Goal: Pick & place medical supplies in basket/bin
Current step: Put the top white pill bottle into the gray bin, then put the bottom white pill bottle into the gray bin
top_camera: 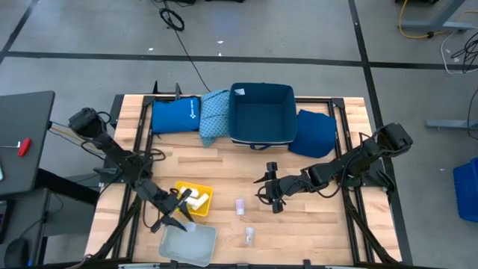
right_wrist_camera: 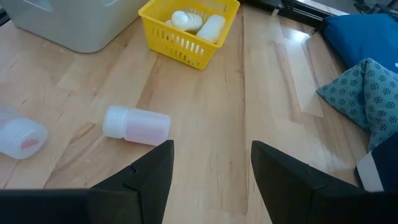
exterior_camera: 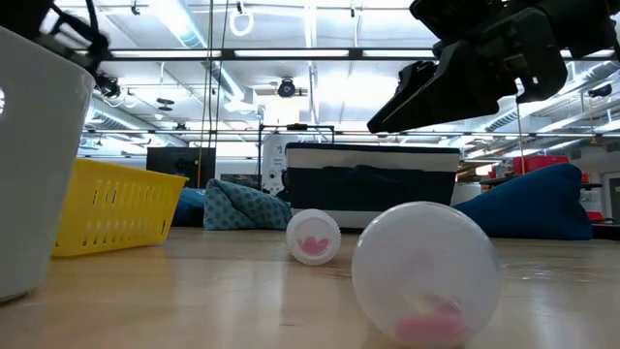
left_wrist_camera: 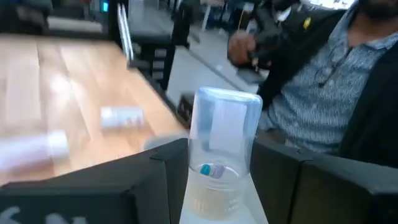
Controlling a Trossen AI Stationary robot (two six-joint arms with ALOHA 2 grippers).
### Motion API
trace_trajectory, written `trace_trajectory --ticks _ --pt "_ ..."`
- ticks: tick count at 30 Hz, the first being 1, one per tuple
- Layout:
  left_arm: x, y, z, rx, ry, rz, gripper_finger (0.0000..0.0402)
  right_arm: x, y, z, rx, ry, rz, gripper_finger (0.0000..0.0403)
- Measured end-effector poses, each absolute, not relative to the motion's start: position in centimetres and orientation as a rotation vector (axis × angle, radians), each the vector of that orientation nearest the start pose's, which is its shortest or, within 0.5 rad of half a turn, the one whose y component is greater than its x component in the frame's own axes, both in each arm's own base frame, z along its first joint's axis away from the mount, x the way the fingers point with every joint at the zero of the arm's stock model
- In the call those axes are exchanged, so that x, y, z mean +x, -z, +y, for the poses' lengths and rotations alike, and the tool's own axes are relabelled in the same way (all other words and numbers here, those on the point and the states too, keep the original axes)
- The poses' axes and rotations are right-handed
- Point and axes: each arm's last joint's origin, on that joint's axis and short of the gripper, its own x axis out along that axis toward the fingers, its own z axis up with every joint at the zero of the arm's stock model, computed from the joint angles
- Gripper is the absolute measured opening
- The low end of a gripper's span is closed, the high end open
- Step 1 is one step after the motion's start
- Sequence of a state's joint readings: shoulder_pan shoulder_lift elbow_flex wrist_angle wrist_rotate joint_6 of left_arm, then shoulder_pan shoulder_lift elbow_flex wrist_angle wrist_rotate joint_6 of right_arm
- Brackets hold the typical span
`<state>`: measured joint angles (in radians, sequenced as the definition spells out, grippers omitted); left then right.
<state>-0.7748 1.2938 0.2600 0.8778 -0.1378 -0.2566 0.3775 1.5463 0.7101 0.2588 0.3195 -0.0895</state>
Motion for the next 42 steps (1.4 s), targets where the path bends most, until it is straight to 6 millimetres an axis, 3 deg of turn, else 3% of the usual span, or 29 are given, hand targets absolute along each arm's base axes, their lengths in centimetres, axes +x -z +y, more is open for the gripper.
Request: trace_trajectory --ticks 20,31,38,42 --pt "18.1 -15.6 -18.4 -0.121 0.493 0.818 0.0146 28.4 -17.4 10.3 -0.279 -0.079 0.542 0.0221" --pt "18.5 -14.2 -19.0 -0.195 0.457 0.916 0.0148 28.4 -17.4 10.3 -0.282 -0.08 0.543 0.0221" --pt "18.6 -14.2 -18.9 -0.213 0.4 0.89 0.0271 28.4 -17.4 10.3 -0.282 -0.08 0.543 0.0221" --pt "18.7 -14.4 -19.0 -0.223 0.417 0.871 0.0293 28.4 -17.4 10.3 -0.282 -0.08 0.543 0.0221"
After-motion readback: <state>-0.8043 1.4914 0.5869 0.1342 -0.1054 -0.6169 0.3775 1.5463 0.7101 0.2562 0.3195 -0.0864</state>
